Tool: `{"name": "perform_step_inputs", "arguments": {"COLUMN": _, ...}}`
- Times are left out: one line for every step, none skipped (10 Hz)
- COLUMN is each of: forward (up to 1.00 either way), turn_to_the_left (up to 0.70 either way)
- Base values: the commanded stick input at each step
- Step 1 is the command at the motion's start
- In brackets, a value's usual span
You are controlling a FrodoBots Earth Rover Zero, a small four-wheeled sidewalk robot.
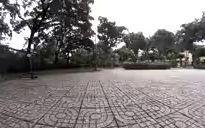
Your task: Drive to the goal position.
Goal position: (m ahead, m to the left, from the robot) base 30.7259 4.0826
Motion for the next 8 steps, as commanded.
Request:
{"name": "perform_step_inputs", "arguments": {"forward": 1.00, "turn_to_the_left": 0.00}}
{"name": "perform_step_inputs", "arguments": {"forward": 1.00, "turn_to_the_left": 0.00}}
{"name": "perform_step_inputs", "arguments": {"forward": 1.00, "turn_to_the_left": 0.00}}
{"name": "perform_step_inputs", "arguments": {"forward": 1.00, "turn_to_the_left": 0.00}}
{"name": "perform_step_inputs", "arguments": {"forward": 1.00, "turn_to_the_left": 0.00}}
{"name": "perform_step_inputs", "arguments": {"forward": 1.00, "turn_to_the_left": 0.00}}
{"name": "perform_step_inputs", "arguments": {"forward": 1.00, "turn_to_the_left": 0.00}}
{"name": "perform_step_inputs", "arguments": {"forward": 1.00, "turn_to_the_left": 0.00}}
